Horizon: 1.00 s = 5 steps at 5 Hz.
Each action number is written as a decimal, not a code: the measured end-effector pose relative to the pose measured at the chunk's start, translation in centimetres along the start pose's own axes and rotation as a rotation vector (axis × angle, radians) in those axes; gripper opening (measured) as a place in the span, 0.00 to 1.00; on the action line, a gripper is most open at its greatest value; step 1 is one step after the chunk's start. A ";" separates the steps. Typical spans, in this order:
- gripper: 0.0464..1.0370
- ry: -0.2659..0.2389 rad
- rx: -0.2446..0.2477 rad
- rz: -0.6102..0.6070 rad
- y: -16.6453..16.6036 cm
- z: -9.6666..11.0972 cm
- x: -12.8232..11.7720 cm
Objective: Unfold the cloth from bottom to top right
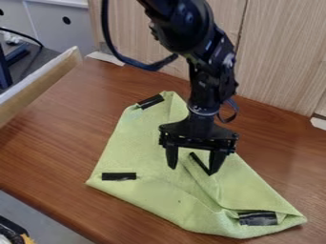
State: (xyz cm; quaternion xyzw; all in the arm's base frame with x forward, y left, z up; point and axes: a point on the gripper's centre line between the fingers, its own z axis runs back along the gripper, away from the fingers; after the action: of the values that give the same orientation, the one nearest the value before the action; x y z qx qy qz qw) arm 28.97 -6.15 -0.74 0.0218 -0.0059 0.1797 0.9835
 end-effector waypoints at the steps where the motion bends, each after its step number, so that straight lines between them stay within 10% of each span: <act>1: 0.96 -0.018 0.008 -0.015 -0.9 -0.6 0.2; 3: 0.93 -0.004 -0.030 -0.038 -2.2 -1.6 0.7; 5: 0.35 -0.013 -0.021 -0.030 -2.1 -1.7 0.8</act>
State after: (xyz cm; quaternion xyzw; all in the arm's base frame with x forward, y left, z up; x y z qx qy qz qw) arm 30.50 -7.73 -2.48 0.0125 -0.0137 0.1645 0.9862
